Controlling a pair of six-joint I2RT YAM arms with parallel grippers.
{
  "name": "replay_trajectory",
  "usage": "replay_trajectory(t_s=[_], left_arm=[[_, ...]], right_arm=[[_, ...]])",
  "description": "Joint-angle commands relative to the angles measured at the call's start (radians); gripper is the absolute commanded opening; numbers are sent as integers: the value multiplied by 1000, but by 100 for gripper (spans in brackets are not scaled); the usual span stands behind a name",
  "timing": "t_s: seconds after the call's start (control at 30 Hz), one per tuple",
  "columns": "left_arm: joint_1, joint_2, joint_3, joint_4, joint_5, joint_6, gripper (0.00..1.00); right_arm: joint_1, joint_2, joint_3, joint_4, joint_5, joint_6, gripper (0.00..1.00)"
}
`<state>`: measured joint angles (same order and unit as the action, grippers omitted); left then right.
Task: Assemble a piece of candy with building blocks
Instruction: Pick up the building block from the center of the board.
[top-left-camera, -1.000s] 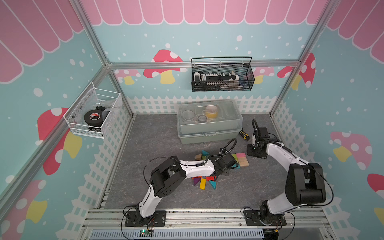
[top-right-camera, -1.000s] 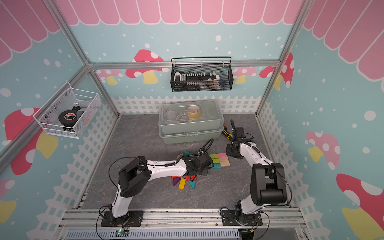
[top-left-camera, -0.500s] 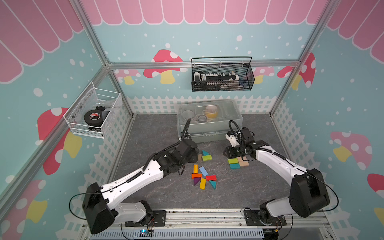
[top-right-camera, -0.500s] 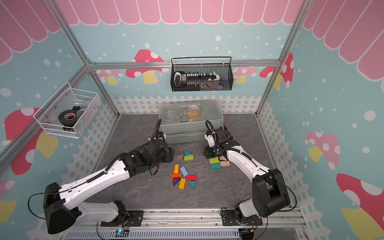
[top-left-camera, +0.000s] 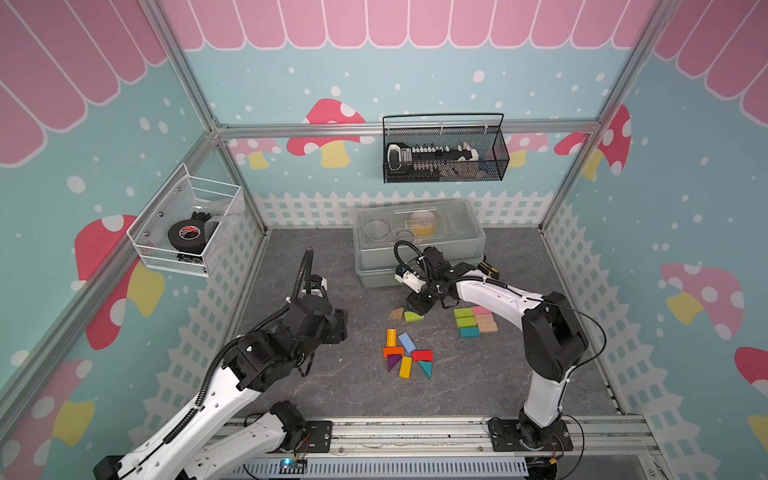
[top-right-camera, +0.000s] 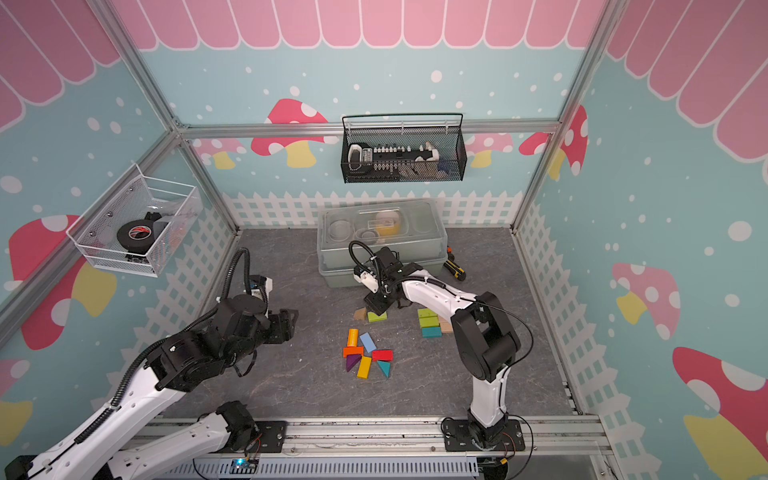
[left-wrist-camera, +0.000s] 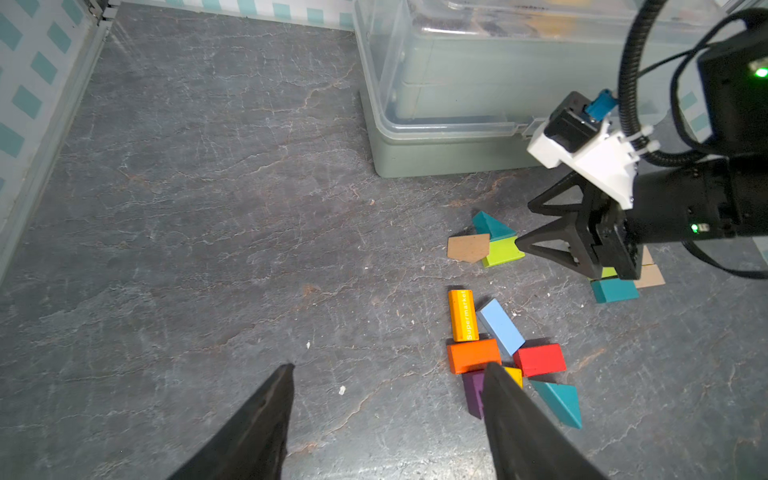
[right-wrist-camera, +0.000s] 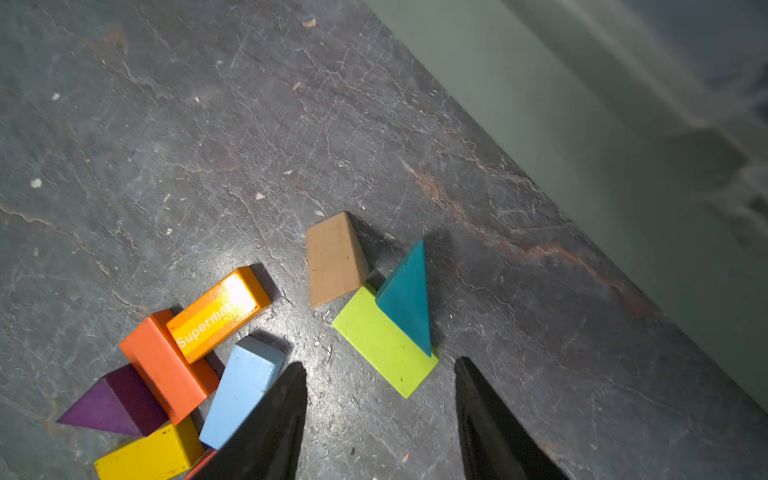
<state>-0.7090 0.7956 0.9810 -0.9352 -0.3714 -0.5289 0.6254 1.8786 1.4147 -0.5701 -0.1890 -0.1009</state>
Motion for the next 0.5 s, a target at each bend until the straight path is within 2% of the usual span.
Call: replay_trajectory(t_s=[0.0, 0.07, 0.47], left_arm=[[5, -41, -42, -58, -35, 38, 73], [5, -45, -44, -42, -1, 54, 73], [5, -55, -48, -40, -24, 51, 73]], right_arm=[[14, 59, 61, -80, 22, -102, 58], [16, 81, 78, -89, 38, -112, 58], [18, 159, 127, -94, 20, -117, 53]])
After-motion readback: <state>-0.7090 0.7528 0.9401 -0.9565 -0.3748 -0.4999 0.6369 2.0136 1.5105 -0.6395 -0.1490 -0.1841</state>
